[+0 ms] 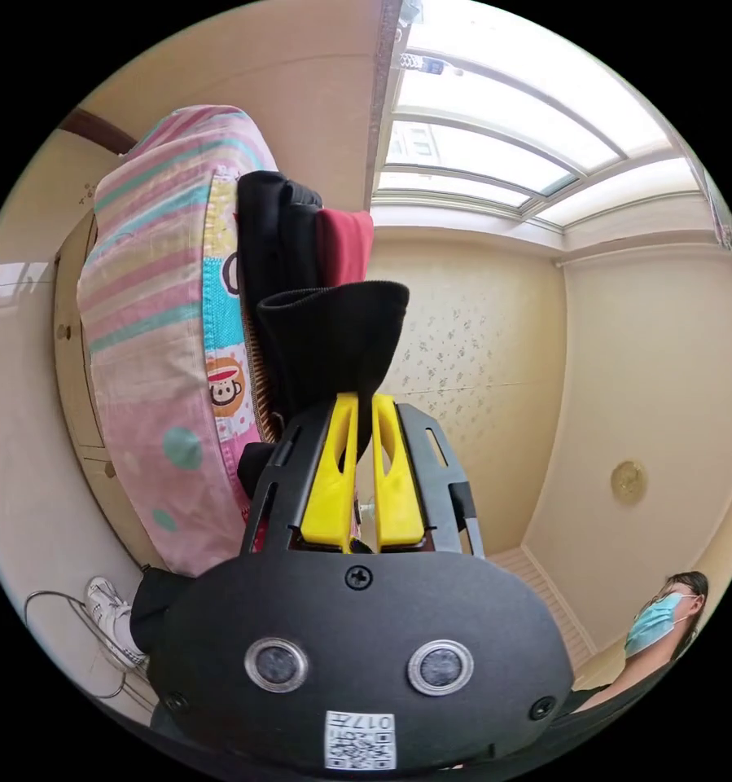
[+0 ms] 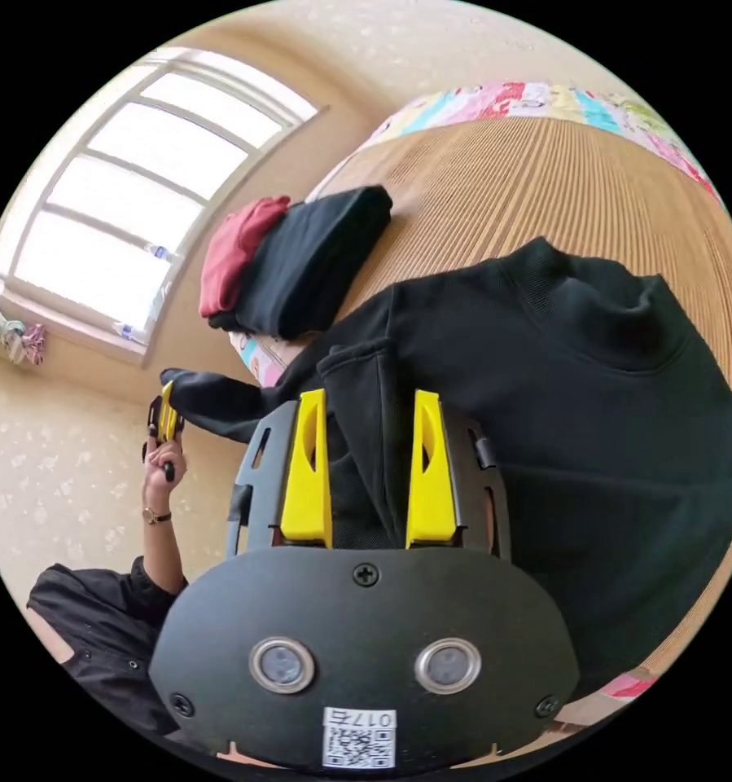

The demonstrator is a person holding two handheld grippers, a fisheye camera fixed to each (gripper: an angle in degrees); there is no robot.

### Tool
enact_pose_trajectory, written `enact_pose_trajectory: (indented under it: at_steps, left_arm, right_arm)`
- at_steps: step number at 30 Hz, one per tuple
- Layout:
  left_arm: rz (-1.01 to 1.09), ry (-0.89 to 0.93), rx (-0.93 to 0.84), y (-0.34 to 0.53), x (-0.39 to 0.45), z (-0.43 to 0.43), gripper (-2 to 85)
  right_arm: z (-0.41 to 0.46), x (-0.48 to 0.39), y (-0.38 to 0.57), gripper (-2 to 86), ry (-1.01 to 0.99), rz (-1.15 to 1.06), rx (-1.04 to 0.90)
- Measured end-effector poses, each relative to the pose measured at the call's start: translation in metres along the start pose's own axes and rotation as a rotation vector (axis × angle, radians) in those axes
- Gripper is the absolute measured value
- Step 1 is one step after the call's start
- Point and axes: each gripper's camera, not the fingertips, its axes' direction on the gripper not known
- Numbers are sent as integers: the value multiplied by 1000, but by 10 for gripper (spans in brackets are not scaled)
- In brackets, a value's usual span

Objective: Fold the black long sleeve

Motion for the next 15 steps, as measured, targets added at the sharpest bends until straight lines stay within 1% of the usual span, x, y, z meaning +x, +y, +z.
enact_pose_trajectory:
  at_steps: [1, 2, 4, 6, 7, 8, 9, 11, 13, 15]
  left_arm:
    - [-5, 11, -2, -4, -4, -3, 30]
    - [-8, 14, -5, -6, -5, -4, 30]
    - [0, 18, -15, -14, -5, -9, 32]
    - [21, 17, -29, -20, -2, -13, 33]
    - [37, 18, -40, -23, 0, -15, 33]
    - [43, 20, -46, -25, 1, -15, 32]
    - [48, 26, -54, -26, 1, -16, 32]
    - [46, 43, -55, -25, -1, -19, 32]
    - [37, 68, -57, -19, -7, -21, 32]
    - [12, 77, -53, -13, -14, -22, 32]
  right_arm:
    - [27, -2, -10, 104, -5, -28, -100]
    - [42, -6, -13, 85, 19, -52, -142]
    - [35, -10, -13, 53, 27, -64, -95]
    - [3, -13, -12, 42, -11, -33, 26]
    - [-31, -19, -7, 38, 14, -18, 147]
    - [-67, -33, 1, 34, 83, -35, 282]
    - [-85, -41, 6, 33, 129, -44, 350]
    - [-139, -78, 26, 30, 265, -95, 584]
    - [-153, -102, 31, 29, 299, -178, 664]
    - [-139, -117, 23, 31, 313, -255, 643]
